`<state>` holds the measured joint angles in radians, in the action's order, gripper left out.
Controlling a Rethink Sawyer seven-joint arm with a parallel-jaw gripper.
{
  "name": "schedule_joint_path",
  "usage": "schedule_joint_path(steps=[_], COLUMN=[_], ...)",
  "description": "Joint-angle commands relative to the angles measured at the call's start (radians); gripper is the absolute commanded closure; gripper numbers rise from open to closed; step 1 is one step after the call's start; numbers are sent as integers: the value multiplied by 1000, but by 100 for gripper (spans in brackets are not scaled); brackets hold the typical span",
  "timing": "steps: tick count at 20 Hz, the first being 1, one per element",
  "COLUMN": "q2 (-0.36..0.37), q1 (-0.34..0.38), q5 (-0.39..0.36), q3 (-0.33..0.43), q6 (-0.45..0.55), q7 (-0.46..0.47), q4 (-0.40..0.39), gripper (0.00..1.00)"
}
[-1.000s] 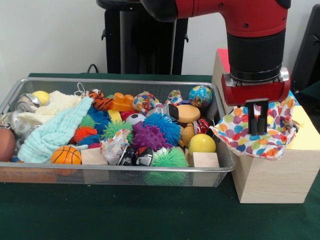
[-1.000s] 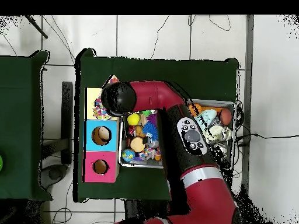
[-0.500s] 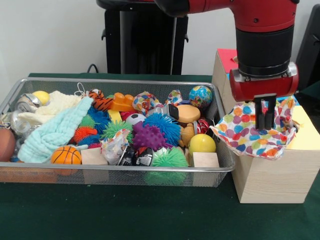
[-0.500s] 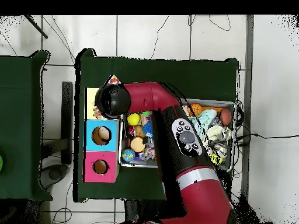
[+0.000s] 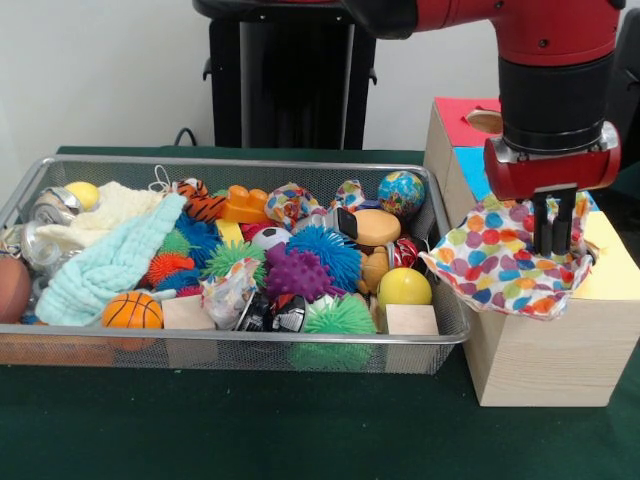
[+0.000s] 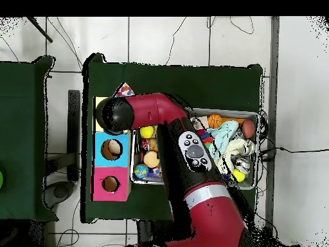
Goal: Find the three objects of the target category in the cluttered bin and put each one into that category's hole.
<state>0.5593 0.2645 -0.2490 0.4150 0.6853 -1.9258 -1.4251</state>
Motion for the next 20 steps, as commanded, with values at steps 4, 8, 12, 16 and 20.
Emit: schedule_joint_path(steps=[4, 8, 12, 16, 20], q2=[-16, -17, -24, -16, 76], q1=[7, 9, 17, 22, 7], q5=[-3, -2, 0, 14, 26], q3=[-12, -7, 0, 7, -16], q6=[-33, -36, -50, -33, 26], q7=[-58, -54, -52, -52, -72], q4=[-76, -76, -90, -96, -121], gripper=[100, 100, 100, 100, 100])
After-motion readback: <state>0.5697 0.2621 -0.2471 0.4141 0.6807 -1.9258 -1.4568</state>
